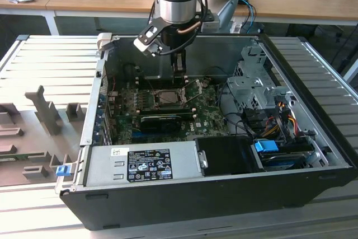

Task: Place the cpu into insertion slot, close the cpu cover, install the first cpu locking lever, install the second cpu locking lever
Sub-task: 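Close the cpu cover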

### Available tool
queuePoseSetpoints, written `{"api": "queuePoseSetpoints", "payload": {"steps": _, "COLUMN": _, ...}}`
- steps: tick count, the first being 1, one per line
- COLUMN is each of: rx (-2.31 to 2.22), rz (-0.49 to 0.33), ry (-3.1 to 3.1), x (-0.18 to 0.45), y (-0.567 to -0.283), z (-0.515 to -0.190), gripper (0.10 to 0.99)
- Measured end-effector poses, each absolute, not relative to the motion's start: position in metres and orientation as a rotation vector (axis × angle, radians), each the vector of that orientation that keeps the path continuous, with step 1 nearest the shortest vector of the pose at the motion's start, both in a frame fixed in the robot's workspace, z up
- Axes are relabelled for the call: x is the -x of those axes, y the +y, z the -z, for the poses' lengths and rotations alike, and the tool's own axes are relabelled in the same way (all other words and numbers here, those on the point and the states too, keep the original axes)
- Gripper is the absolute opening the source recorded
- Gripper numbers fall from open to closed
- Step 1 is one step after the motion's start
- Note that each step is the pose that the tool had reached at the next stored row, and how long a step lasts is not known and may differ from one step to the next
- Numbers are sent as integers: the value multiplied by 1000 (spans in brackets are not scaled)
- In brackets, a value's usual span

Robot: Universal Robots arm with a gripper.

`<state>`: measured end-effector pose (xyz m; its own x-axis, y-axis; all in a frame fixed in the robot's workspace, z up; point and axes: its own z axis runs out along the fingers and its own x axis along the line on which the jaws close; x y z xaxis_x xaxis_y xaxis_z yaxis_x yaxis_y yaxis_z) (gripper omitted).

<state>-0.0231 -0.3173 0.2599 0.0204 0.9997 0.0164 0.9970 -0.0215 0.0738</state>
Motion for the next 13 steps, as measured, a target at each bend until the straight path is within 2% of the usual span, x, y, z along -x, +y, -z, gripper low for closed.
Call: {"api": "queuePoseSetpoints", "payload": {"steps": 13, "rx": -2209, "rz": -94, "ry": 2182, "x": -26, "y": -317, "z": -260, "gripper": 106}}
